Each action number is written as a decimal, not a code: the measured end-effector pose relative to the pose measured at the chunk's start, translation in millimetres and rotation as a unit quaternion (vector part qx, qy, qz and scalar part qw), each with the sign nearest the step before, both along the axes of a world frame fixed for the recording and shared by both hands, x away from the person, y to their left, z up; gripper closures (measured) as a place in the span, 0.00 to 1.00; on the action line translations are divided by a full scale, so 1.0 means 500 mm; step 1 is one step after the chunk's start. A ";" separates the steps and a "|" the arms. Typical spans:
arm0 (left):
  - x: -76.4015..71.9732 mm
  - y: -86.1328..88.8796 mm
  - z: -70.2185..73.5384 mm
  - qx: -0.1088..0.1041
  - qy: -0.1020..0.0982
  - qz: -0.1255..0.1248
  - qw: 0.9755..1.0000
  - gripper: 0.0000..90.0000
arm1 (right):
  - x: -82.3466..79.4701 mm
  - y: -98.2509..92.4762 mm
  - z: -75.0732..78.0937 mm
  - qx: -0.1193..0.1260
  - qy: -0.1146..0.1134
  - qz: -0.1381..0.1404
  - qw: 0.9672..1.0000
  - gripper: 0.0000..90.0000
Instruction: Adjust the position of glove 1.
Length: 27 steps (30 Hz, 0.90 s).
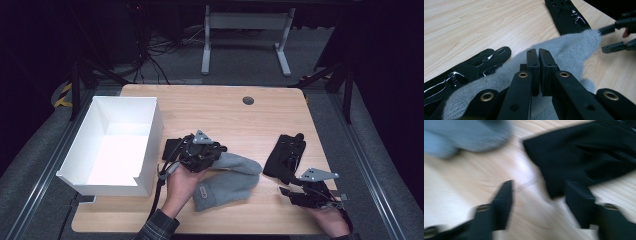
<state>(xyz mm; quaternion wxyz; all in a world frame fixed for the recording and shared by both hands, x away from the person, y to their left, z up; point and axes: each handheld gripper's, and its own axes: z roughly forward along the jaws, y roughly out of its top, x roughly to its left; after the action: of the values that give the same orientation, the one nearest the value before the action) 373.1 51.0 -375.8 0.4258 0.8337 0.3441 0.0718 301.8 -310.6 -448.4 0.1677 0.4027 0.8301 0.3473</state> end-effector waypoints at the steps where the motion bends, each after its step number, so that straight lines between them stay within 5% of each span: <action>1: 0.000 0.001 0.000 -0.001 0.001 -0.001 1.000 0.98 | -0.002 0.007 0.002 0.003 0.000 0.012 1.000 0.67; 4: -0.001 0.001 0.000 -0.001 0.000 -0.004 1.000 0.98 | -0.009 0.046 0.007 0.022 0.014 0.067 0.997 0.89; 7: -0.002 -0.001 -0.001 -0.003 0.000 -0.003 1.000 0.98 | -0.015 0.089 0.012 0.030 0.011 0.108 0.994 0.97; 11: -0.003 -0.002 -0.004 -0.002 0.002 -0.007 1.000 0.98 | -0.021 0.156 0.015 0.043 0.011 0.166 0.985 1.00; 15: -0.005 0.000 -0.005 -0.004 0.003 -0.006 1.000 0.98 | -0.019 0.215 0.003 0.029 0.022 0.200 0.979 1.00; 21: -0.014 0.001 -0.002 -0.006 0.005 -0.012 1.000 0.98 | 0.001 0.242 -0.019 -0.004 0.027 0.202 0.979 1.00; 27: -0.027 -0.001 0.000 -0.004 0.010 -0.015 1.000 0.98 | 0.031 0.229 -0.014 -0.005 0.021 0.173 0.985 1.00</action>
<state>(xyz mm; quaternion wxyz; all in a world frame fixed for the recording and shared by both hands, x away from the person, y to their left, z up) 359.6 50.5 -375.7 0.4267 0.8380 0.3355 0.0560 317.4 -195.9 -455.6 0.0897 0.2588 0.8922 0.3590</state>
